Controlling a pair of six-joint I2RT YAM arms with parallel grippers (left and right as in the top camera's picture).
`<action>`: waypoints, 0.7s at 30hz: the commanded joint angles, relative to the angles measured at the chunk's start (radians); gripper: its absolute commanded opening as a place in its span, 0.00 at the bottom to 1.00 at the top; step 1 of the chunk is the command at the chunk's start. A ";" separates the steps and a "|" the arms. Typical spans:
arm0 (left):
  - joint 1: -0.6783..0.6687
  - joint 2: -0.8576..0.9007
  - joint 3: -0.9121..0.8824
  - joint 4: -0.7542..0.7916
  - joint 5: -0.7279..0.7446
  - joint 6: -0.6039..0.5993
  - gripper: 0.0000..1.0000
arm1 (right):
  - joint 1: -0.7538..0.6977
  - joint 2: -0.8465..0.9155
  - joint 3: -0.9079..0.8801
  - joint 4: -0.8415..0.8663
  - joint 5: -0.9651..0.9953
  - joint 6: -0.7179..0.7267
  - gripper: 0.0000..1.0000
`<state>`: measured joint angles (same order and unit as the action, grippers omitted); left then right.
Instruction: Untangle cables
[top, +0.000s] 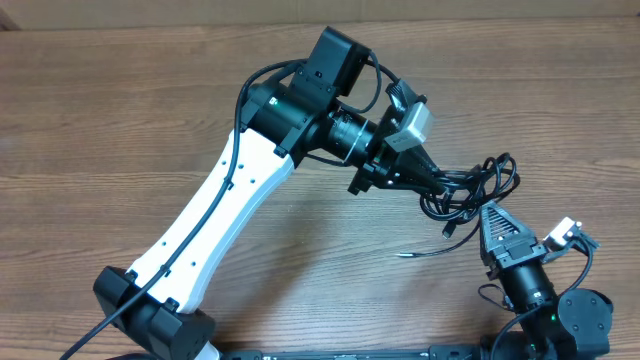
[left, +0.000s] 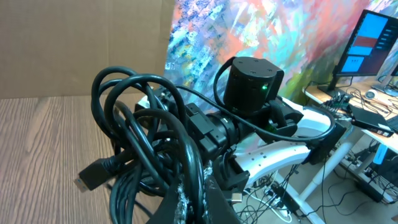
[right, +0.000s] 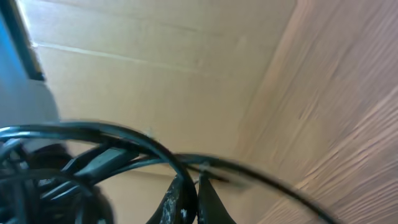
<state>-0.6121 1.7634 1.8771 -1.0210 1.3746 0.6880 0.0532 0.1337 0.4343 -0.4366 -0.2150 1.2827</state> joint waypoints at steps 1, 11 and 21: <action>0.014 -0.025 0.011 0.004 0.074 0.003 0.04 | -0.003 0.000 -0.002 -0.039 0.104 -0.115 0.04; 0.022 -0.025 0.011 0.002 0.073 0.004 0.04 | -0.003 0.000 -0.002 0.050 0.022 -0.105 0.04; 0.023 -0.025 0.011 0.004 0.074 0.002 0.04 | -0.003 0.000 -0.002 0.085 -0.033 -0.046 0.04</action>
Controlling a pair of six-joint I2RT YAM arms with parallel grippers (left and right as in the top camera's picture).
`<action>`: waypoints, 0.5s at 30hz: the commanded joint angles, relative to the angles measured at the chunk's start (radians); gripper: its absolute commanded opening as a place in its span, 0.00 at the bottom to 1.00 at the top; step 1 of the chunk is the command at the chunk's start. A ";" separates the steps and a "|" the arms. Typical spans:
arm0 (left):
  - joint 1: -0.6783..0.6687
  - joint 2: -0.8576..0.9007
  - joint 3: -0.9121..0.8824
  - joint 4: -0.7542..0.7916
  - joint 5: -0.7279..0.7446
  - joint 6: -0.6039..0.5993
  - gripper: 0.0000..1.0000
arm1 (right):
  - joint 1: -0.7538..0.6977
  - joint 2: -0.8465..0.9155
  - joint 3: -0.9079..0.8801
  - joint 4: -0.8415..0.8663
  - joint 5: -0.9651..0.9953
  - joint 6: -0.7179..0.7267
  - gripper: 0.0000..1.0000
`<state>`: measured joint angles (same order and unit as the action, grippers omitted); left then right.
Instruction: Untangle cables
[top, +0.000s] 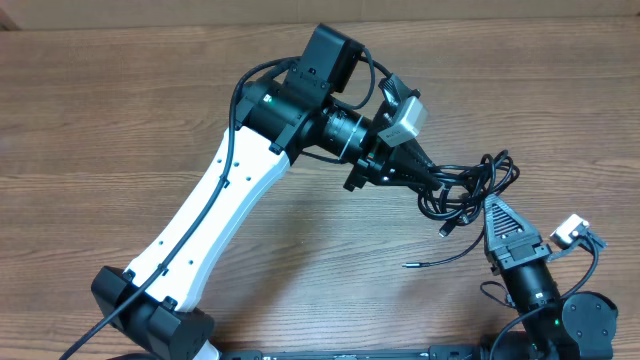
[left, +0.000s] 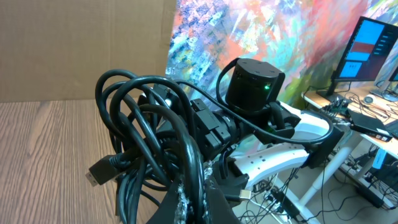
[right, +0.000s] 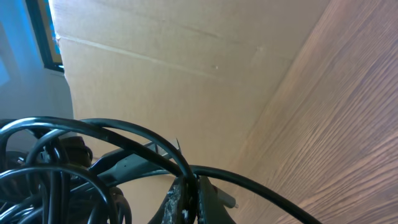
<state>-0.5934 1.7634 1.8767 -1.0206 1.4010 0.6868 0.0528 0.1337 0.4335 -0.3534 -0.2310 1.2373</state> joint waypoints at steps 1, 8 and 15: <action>0.005 -0.025 0.011 0.005 0.048 -0.007 0.04 | -0.002 0.000 -0.001 0.002 -0.016 -0.032 0.04; 0.007 -0.025 0.011 -0.004 0.038 -0.064 0.04 | -0.003 0.000 -0.001 -0.031 0.017 -0.440 0.04; 0.038 -0.025 0.011 -0.054 -0.024 -0.104 0.04 | -0.003 0.000 -0.001 -0.128 0.101 -0.754 0.04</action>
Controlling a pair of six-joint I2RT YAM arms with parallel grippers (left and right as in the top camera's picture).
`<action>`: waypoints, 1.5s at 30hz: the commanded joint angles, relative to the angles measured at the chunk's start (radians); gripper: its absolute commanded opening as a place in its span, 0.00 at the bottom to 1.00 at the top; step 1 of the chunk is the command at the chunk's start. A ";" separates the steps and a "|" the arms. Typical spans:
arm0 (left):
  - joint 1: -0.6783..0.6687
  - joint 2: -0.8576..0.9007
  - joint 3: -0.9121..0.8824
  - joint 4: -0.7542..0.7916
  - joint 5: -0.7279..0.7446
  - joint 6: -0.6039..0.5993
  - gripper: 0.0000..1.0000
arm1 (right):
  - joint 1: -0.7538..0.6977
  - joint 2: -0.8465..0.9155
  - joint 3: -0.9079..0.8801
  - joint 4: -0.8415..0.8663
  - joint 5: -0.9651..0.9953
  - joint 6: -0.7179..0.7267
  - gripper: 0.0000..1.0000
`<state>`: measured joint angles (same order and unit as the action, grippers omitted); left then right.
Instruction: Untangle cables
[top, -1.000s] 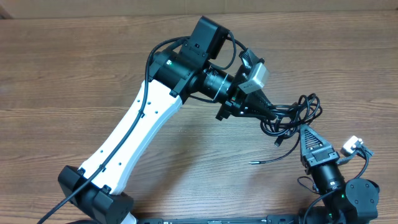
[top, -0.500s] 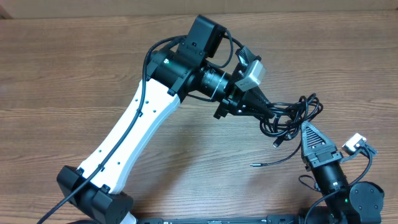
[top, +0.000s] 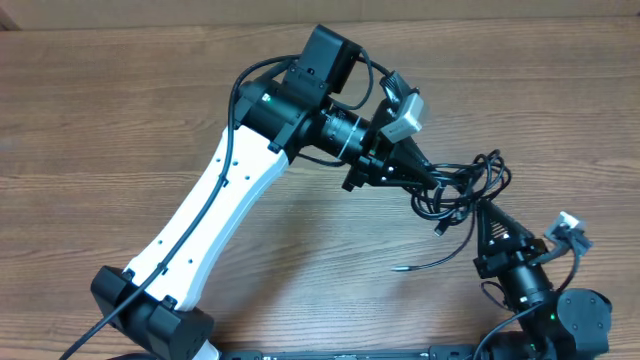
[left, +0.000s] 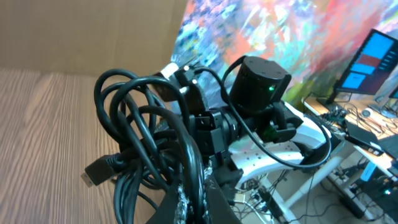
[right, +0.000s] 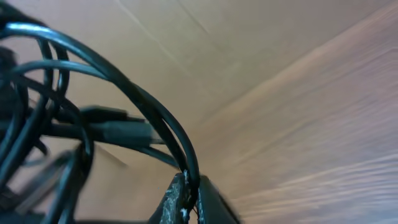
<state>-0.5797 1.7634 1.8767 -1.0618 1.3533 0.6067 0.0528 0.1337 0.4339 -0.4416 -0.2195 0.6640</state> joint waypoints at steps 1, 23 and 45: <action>0.027 -0.025 0.011 -0.017 0.023 -0.024 0.04 | -0.003 0.000 -0.002 -0.056 0.115 -0.180 0.04; 0.031 -0.025 0.011 -0.043 -0.062 -0.027 0.04 | -0.002 0.000 -0.002 -0.100 0.207 -0.137 0.30; -0.032 -0.025 0.011 -0.080 -0.109 0.003 0.04 | -0.002 0.000 -0.002 0.040 -0.051 -0.184 0.91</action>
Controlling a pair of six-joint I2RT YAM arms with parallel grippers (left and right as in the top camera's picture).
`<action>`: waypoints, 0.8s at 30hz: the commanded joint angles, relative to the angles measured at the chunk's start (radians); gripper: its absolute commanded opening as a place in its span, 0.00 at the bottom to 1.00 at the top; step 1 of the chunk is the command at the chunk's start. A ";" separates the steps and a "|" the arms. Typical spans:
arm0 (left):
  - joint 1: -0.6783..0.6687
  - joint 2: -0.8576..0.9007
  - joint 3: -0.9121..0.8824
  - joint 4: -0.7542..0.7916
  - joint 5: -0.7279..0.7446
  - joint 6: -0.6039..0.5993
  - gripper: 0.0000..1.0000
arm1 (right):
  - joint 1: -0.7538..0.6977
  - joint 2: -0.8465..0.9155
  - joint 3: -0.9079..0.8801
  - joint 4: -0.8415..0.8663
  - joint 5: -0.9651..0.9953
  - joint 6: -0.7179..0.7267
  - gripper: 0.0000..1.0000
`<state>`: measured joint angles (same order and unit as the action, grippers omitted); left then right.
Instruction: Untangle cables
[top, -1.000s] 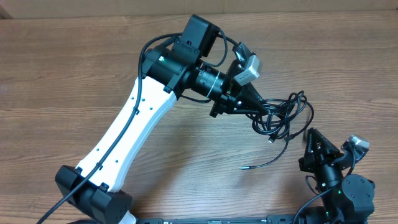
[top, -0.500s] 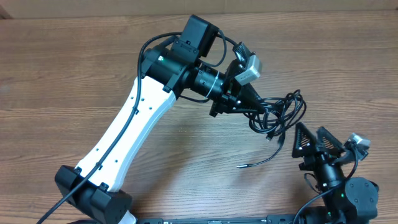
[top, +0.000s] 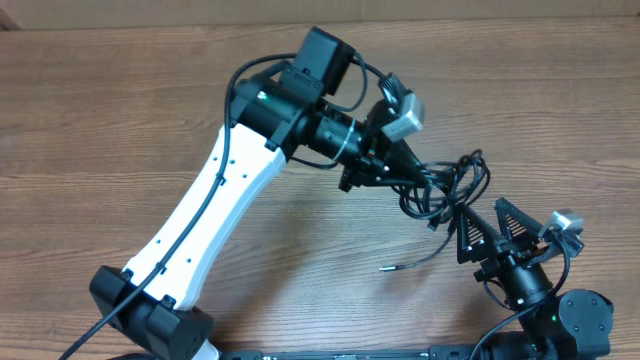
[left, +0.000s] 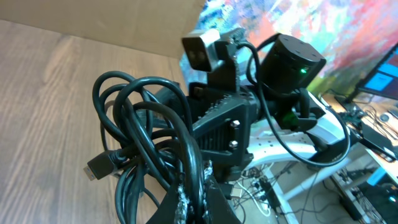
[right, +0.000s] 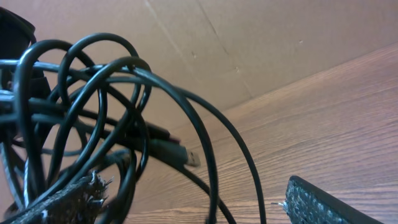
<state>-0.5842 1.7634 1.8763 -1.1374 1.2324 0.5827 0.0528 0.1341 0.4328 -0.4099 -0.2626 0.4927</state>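
Note:
A tangled bundle of black cables (top: 445, 190) hangs above the wooden table from my left gripper (top: 424, 178). The left wrist view shows that gripper (left: 194, 198) shut on a thick black strand, with the loops (left: 140, 134) and a flat plug (left: 99, 167) spread in front of it. My right gripper (top: 482, 208) stands wide open just below and to the right of the bundle. In the right wrist view two thin strands (right: 214, 146) run down through the gap of the gripper (right: 193, 188), touching neither finger. A USB plug (right: 186, 155) sticks out of the bundle.
One loose thin cable end (top: 392, 266) lies on the wooden table (top: 120, 120) to the lower left of the bundle. A cardboard wall (right: 261, 43) closes the far edge. The white left arm (top: 220, 210) crosses the table's middle.
My right gripper was shut on a thin black strand and now stands wide open, the strand let go. The left gripper and the bundle sit slightly further left.
At the oldest moment both grippers were shut on the tangle, the right on one thin strand at its lower right. The same held at the two later moments, the right wrist having turned. Now only the left gripper holds the bundle.

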 joint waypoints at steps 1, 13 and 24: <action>-0.033 -0.025 0.011 -0.008 0.013 0.028 0.04 | -0.003 0.000 0.000 0.008 -0.007 -0.013 0.92; -0.045 -0.025 0.011 -0.153 0.025 0.121 0.04 | -0.003 0.000 0.000 -0.027 0.080 -0.028 0.94; -0.047 -0.025 0.011 -0.155 0.069 0.162 0.04 | -0.003 0.000 0.000 -0.033 0.082 -0.027 0.96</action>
<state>-0.6224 1.7634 1.8763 -1.3010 1.2263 0.6724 0.0528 0.1341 0.4328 -0.4423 -0.2016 0.4702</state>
